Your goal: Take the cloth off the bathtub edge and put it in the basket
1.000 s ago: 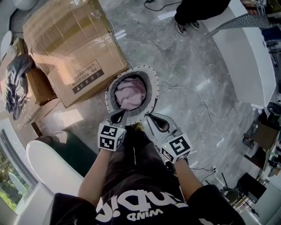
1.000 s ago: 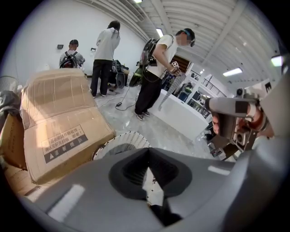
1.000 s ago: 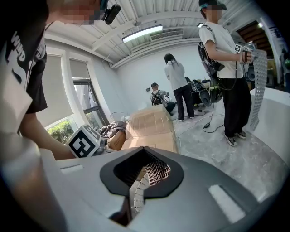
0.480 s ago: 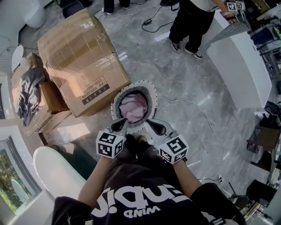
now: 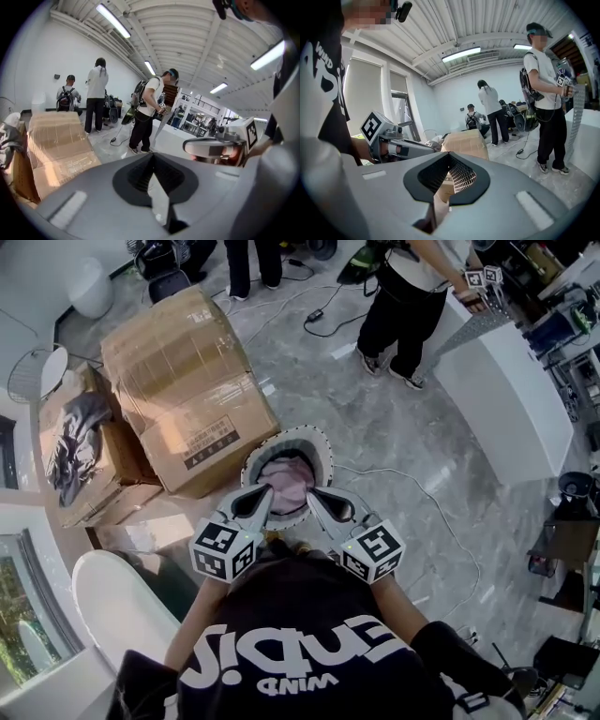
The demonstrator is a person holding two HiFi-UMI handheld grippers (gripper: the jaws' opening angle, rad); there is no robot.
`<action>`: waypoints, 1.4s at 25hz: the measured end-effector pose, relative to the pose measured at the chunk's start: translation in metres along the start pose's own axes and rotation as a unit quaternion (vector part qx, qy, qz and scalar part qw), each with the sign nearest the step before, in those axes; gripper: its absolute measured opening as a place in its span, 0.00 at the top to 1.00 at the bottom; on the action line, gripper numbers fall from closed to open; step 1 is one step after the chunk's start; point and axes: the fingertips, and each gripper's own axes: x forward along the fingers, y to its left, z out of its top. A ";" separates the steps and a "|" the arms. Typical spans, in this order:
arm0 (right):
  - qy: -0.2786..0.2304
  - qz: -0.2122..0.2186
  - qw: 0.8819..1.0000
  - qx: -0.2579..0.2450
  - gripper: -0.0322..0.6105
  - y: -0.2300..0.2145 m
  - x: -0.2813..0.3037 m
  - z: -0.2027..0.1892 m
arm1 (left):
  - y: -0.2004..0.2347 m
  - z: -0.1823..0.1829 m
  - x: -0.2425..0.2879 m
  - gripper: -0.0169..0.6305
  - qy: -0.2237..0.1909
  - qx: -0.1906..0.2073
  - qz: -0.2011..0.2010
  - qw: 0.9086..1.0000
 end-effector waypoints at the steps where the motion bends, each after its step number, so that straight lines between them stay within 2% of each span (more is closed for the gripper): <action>1: -0.009 -0.001 1.000 -0.006 0.94 0.000 -0.006 0.008 | -0.003 0.008 -0.006 0.98 -0.012 0.010 0.000 1.000; 6: -0.055 -0.018 0.998 -0.039 0.94 -0.001 -0.041 0.043 | -0.020 0.053 -0.038 0.98 -0.088 0.067 0.001 0.994; 12: -0.086 -0.029 0.994 -0.061 0.94 0.002 -0.062 0.065 | -0.022 0.063 -0.060 0.98 -0.119 0.075 0.026 0.990; 35: -0.092 0.003 0.994 -0.065 0.94 0.014 -0.071 0.058 | -0.039 0.057 -0.073 0.98 -0.135 0.065 0.043 0.988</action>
